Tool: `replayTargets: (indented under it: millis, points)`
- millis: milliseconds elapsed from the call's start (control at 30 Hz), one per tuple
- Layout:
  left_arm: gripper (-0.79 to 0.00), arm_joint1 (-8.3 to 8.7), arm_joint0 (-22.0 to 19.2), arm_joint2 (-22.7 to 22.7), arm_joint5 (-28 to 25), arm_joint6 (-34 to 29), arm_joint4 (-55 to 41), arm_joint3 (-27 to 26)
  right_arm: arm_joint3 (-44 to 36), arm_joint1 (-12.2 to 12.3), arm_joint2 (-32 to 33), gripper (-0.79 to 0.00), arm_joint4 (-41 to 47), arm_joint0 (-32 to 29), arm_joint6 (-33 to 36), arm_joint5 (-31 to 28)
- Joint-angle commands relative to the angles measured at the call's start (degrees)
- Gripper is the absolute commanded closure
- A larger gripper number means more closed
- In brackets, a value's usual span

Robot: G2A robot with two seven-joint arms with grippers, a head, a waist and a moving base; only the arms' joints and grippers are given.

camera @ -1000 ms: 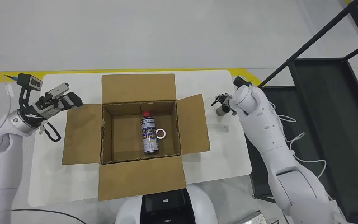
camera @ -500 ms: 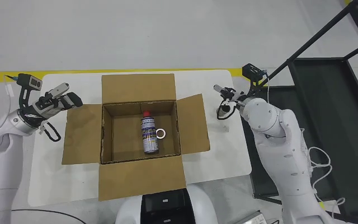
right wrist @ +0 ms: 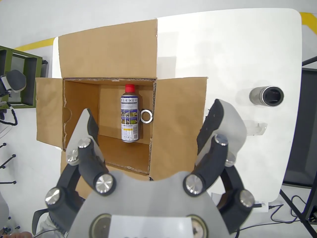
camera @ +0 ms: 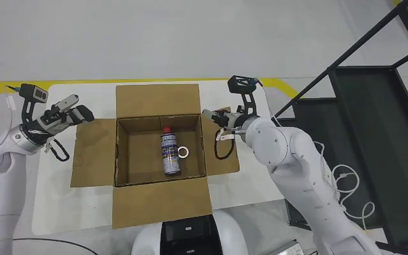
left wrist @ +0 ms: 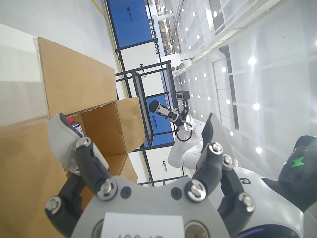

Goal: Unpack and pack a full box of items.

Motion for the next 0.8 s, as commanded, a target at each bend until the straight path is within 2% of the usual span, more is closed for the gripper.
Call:
replayTargets:
  millis: [0,400,500,767]
  points:
    - [-0.785,0.00,0.0,0.0,0.0,0.0,0.0,0.0,0.0,0.0,0.0,-0.785,0.0,0.0,0.0,0.0]
    - [-0.785,0.00,0.0,0.0,0.0,0.0,0.0,0.0,0.0,0.0,0.0,-0.785,0.0,0.0,0.0,0.0]
    - [-0.785,0.00,0.0,0.0,0.0,0.0,0.0,0.0,0.8,-0.3,-2.3,-0.785,1.2,0.5,-0.8,-3.4]
    - [-0.785,0.00,0.0,0.0,0.0,0.0,0.0,0.0,15.0,-4.3,-17.0,-0.785,9.0,14.4,-0.4,-4.7]
